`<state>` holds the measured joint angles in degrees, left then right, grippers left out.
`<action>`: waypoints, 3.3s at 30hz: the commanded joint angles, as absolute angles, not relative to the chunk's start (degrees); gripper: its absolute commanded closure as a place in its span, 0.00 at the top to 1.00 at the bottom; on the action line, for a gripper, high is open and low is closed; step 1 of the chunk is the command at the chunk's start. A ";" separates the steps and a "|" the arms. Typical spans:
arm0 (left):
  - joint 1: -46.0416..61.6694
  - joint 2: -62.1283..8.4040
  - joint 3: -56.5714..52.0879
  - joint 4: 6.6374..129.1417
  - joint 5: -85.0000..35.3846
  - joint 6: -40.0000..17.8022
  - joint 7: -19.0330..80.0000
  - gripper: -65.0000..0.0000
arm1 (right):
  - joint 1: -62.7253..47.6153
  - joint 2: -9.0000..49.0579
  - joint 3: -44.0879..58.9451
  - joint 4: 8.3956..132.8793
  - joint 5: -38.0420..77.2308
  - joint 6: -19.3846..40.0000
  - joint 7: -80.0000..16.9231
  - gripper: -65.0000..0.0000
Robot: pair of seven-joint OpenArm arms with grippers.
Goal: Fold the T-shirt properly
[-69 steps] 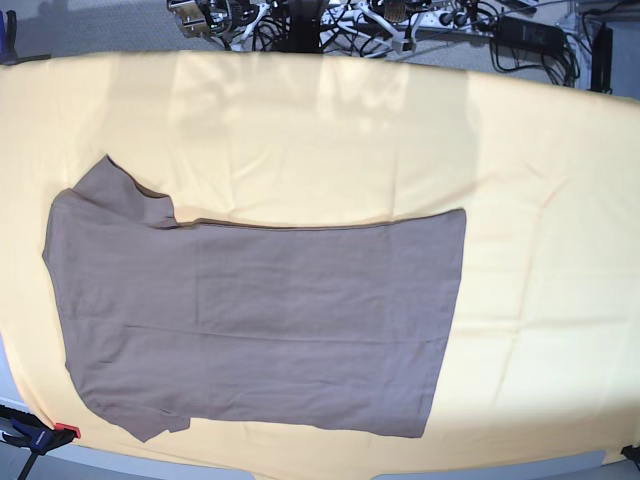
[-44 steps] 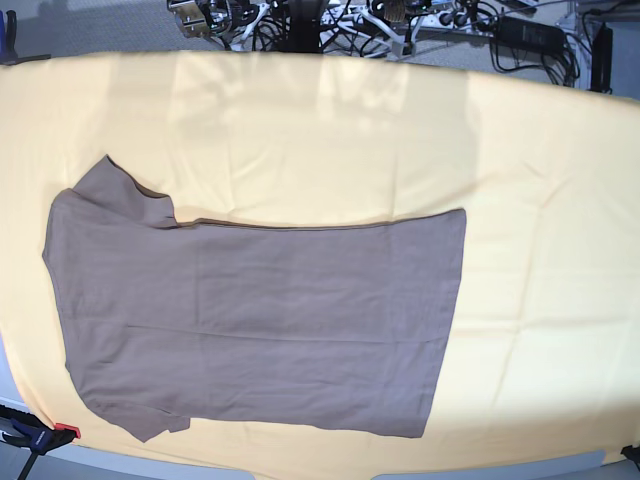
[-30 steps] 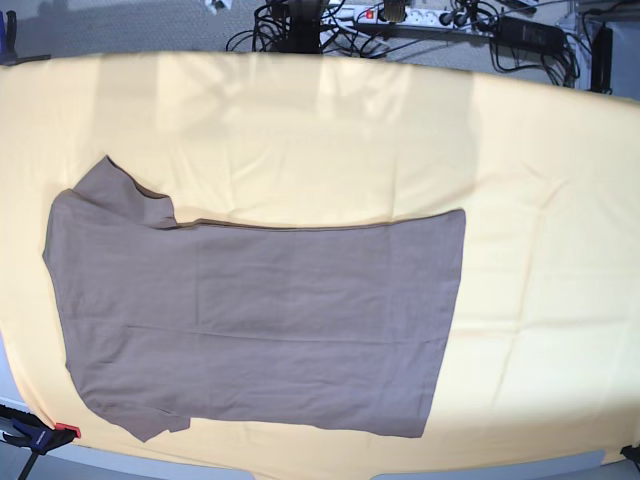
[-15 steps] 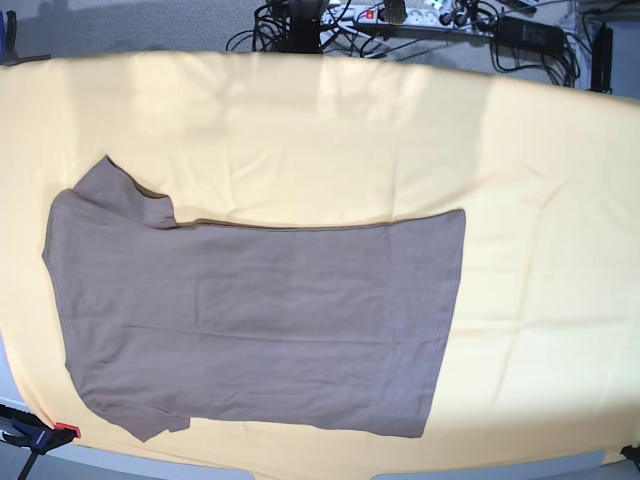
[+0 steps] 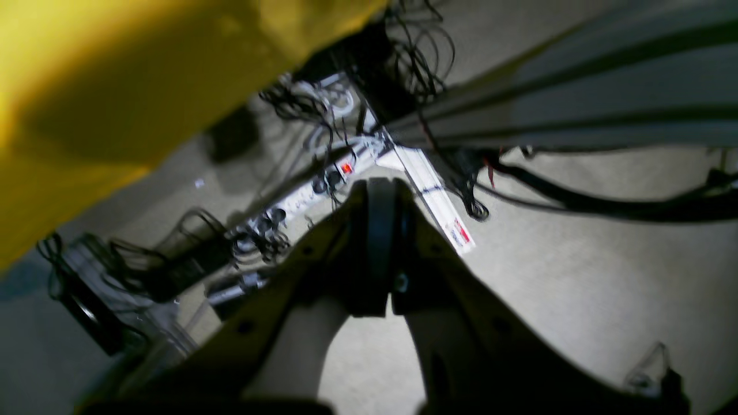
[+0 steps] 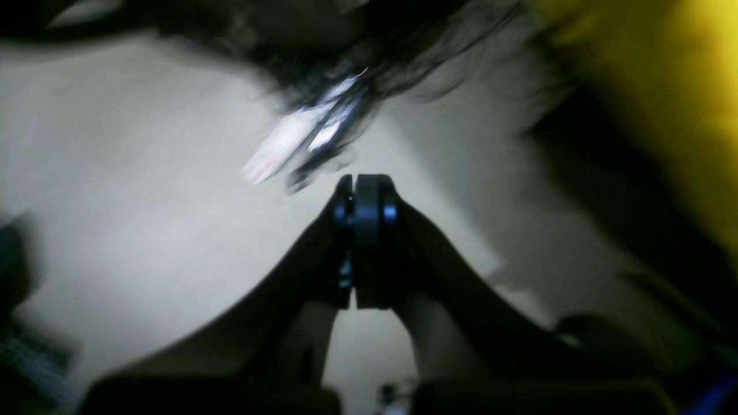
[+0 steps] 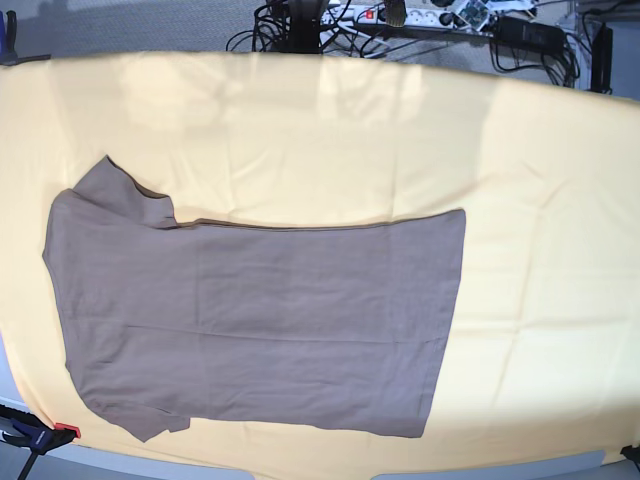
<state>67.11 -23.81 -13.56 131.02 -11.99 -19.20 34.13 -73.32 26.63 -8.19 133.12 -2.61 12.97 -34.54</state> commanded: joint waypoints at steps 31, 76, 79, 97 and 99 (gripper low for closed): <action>25.56 -47.03 -9.08 118.21 -5.96 -32.08 14.70 0.03 | -32.40 28.21 2.31 127.39 -1.26 24.69 -26.89 0.01; -17.34 -45.74 33.95 87.11 8.51 -24.18 10.52 0.00 | -19.31 39.88 2.24 98.30 1.76 32.40 -25.08 0.48; -17.34 -45.74 33.95 87.11 8.51 -24.18 10.52 0.00 | -18.37 39.88 2.24 97.80 2.26 32.60 -25.15 0.12; -18.11 -57.04 33.95 96.92 -6.72 -34.50 14.20 0.00 | -23.42 46.41 2.33 114.02 16.73 26.98 -42.04 0.00; -17.72 -58.70 33.95 97.47 -8.60 -37.74 14.20 0.00 | -25.54 46.41 2.35 115.02 16.73 26.39 -43.51 0.00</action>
<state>-16.71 -57.71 34.54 96.64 -7.84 -38.09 14.85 -25.93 45.23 1.69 114.19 16.95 26.72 -43.53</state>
